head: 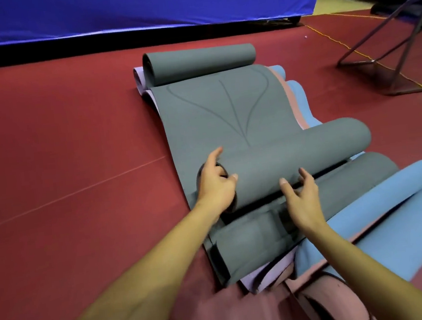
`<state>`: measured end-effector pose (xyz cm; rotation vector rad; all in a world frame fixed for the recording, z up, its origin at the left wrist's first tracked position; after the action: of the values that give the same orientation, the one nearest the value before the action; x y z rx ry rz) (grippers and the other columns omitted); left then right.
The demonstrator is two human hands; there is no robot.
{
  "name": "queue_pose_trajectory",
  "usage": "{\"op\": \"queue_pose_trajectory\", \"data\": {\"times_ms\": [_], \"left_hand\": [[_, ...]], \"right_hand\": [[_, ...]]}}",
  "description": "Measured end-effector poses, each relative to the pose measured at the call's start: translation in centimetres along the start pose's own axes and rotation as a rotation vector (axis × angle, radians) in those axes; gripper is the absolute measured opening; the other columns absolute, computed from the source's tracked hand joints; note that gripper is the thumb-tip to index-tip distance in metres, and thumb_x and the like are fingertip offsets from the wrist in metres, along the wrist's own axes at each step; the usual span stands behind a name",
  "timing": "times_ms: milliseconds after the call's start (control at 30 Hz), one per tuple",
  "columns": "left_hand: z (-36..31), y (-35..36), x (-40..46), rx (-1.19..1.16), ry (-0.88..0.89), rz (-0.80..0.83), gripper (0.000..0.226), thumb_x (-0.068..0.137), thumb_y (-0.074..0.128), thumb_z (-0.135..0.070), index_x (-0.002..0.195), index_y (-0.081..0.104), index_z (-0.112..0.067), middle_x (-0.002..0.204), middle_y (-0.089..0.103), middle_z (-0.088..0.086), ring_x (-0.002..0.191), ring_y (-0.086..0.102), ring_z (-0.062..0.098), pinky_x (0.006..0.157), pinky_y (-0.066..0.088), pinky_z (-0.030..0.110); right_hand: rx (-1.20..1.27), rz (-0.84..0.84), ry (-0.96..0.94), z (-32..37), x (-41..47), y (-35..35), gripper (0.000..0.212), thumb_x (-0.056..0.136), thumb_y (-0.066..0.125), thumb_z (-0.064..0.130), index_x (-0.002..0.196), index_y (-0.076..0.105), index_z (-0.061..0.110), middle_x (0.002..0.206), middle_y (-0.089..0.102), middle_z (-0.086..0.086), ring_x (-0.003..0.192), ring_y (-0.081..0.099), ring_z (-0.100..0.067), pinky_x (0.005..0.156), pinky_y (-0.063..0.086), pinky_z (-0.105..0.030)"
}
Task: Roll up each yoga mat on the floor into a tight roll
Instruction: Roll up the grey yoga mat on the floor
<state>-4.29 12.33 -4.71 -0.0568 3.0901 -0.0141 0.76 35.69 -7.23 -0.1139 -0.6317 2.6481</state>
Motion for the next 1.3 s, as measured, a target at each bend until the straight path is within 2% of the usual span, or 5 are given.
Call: {"op": "queue_pose_trajectory", "data": {"times_ms": [267, 433, 700, 1167, 1300], "left_hand": [[1.4, -7.2, -1.8, -0.150, -0.029, -0.190, 0.051, 0.092, 0.073, -0.002, 0.127, 0.059, -0.036, 0.097, 0.072, 0.012, 0.084, 0.067, 0.023, 0.087, 0.055, 0.038], [5.2, -6.2, -2.9, 0.076, -0.108, 0.005, 0.115, 0.067, 0.094, -0.016, 0.157, 0.026, -0.039, 0.135, 0.069, -0.002, 0.117, 0.071, 0.021, 0.105, 0.054, 0.049], [4.6, -5.9, -2.7, 0.655, -0.072, -0.083, 0.150, 0.050, 0.102, -0.047, 0.163, 0.004, -0.044, 0.147, 0.037, 0.002, 0.136, 0.039, 0.029, 0.110, 0.042, 0.040], [-0.9, -11.7, -1.2, 0.133, 0.141, -0.361, 0.072, 0.083, 0.082, -0.003, 0.146, 0.050, -0.022, 0.141, 0.056, -0.002, 0.124, 0.055, 0.010, 0.109, 0.041, 0.015], [-1.5, -23.1, -3.2, 0.120, 0.098, -0.499, 0.066, 0.084, 0.084, -0.009, 0.141, 0.054, -0.023, 0.138, 0.059, 0.005, 0.127, 0.059, 0.024, 0.113, 0.046, 0.037]], "right_hand": [[0.114, 0.071, 0.158, -3.0, 0.0, -0.8, 0.103, 0.084, 0.066, 0.069, 0.164, 0.014, 0.029, 0.144, 0.049, 0.006, 0.135, 0.056, -0.028, 0.117, 0.042, -0.051], [0.014, 0.201, 0.058, -0.7, 0.5, 0.4, 0.095, 0.092, 0.071, 0.038, 0.164, 0.013, 0.017, 0.161, 0.038, 0.004, 0.139, 0.046, -0.011, 0.120, 0.036, -0.039], [-0.776, 0.637, -0.374, -0.5, -4.6, 0.8, 0.126, 0.057, 0.065, 0.095, 0.160, 0.024, 0.036, 0.157, 0.040, 0.008, 0.147, 0.035, -0.015, 0.127, 0.017, -0.049], [-0.750, 0.411, -0.811, 5.1, -7.2, 2.1, 0.080, 0.075, 0.044, 0.097, 0.138, 0.057, 0.048, 0.091, 0.040, 0.023, 0.096, 0.054, -0.011, 0.111, 0.037, -0.059], [-0.631, 0.435, -1.020, 11.4, -13.2, 7.9, 0.076, 0.081, 0.049, 0.089, 0.141, 0.059, 0.042, 0.093, 0.054, 0.013, 0.094, 0.060, -0.017, 0.103, 0.044, -0.047]]}}
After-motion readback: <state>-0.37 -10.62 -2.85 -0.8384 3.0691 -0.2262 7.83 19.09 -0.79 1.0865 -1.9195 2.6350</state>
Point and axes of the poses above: each hand's wrist, its own x-axis towards the middle knuckle, its own y-axis out of the palm, z = x × y, the point moved 5 cm from there along x, towards the middle knuckle
